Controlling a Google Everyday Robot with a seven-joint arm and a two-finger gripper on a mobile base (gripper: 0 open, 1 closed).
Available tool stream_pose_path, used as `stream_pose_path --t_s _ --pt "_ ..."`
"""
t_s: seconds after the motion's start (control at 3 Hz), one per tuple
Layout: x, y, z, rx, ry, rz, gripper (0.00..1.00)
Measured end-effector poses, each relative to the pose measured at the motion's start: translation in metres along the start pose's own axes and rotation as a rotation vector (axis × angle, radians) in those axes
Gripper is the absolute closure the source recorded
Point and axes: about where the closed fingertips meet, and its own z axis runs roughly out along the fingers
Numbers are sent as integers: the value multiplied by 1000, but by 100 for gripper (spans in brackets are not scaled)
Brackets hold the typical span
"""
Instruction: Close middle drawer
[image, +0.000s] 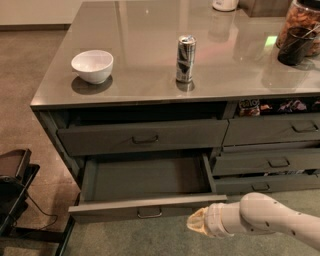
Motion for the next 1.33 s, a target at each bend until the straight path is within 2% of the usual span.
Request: stream_pose_path --t_s 0.33,0.67,1.33 --pt "7 -12 29 43 -11 -45 100" --pt "16 -25 54 86 -25 -60 100" --pt "24 -51 76 200 -76 -65 100"
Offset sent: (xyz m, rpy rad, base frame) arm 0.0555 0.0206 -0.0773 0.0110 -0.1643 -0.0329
